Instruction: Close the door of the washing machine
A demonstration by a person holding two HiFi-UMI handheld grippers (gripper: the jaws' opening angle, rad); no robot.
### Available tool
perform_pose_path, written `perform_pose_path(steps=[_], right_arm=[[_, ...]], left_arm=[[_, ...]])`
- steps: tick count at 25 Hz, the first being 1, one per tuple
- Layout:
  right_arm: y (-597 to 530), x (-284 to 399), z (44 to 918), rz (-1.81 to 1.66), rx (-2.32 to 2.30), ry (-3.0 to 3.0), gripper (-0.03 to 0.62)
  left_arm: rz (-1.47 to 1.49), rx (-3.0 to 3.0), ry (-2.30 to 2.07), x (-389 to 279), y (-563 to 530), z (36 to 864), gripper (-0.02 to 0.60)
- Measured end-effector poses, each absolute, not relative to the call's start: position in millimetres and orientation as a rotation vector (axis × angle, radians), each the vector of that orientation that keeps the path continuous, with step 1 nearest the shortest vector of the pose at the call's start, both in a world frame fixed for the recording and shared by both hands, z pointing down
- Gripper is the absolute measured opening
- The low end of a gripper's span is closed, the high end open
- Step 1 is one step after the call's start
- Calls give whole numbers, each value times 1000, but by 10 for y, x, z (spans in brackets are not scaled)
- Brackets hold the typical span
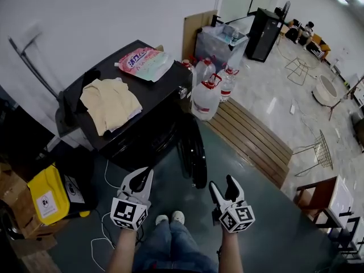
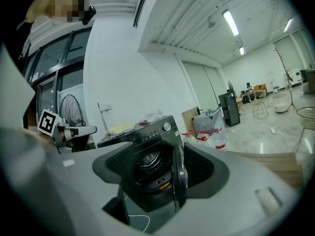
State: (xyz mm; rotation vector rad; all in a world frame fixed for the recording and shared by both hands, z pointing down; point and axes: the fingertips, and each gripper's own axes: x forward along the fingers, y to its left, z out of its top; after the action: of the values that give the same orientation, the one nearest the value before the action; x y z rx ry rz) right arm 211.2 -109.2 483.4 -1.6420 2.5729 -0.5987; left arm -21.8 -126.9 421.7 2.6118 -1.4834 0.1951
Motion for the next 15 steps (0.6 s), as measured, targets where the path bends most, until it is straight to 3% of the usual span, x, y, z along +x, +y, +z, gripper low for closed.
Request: perform_pose_path(steps=[9,15], right_arm=[[-1155,2078,5603,-728,-1707,2622,313],[-1222,2153,6752,-784,-1768,2641,288]], left_arm=[[256,2626,-1340,-61,-1485,4738,0],[258,2645,-1264,81,-1559,5542,0]])
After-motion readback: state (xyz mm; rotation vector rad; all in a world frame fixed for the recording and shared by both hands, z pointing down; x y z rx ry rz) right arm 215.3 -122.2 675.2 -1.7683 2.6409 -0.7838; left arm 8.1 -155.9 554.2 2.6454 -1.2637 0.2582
